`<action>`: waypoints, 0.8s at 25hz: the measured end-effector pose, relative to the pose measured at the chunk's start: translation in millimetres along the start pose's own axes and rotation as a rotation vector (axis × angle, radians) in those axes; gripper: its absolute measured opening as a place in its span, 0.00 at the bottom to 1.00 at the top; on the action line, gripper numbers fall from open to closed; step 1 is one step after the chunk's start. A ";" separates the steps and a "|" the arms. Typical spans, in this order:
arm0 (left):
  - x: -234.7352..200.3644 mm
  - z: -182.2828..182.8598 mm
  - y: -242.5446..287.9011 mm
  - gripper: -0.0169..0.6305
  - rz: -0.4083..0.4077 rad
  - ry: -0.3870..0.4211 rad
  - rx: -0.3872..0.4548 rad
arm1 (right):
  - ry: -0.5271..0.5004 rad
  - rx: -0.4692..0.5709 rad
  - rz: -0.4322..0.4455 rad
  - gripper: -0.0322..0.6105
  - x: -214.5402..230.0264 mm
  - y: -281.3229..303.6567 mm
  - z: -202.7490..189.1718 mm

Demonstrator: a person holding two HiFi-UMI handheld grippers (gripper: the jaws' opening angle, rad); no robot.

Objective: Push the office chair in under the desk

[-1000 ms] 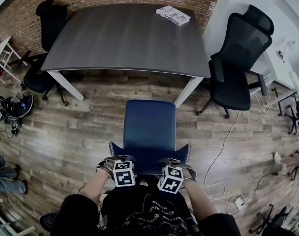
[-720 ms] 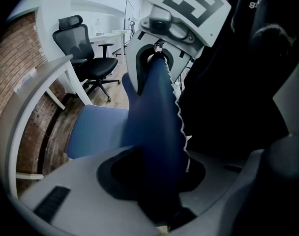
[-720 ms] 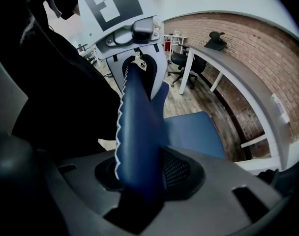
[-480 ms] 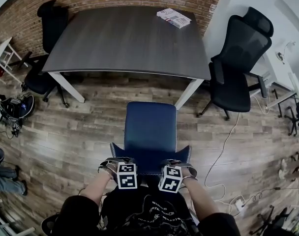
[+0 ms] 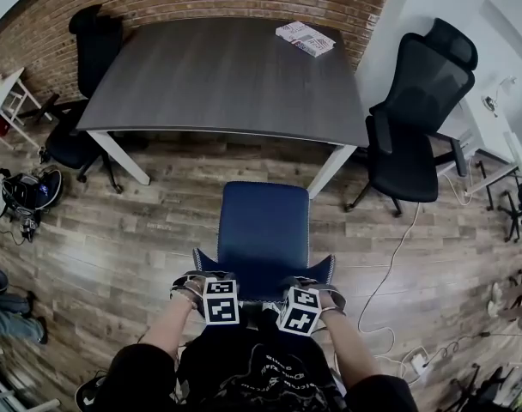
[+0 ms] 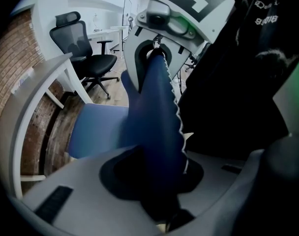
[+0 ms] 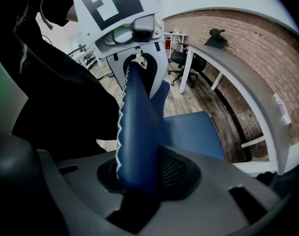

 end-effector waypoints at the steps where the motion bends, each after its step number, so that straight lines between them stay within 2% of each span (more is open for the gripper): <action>1: -1.4 0.4 -0.8 0.19 -0.001 -0.001 0.001 | -0.002 0.000 -0.003 0.20 1.8 -0.8 0.3; 20: -25.8 -1.7 -11.8 0.20 -0.005 -0.005 0.000 | -0.001 0.018 -0.021 0.20 24.1 -3.8 10.1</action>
Point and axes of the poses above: the fingertips, and each gripper's own axes: y forward along the fingers, x to its right, z out of its top, the point moved 10 cm from there along -y, backward along the fingers, and after that the axes turned 7 degrees about x, right-handed, at the moved point
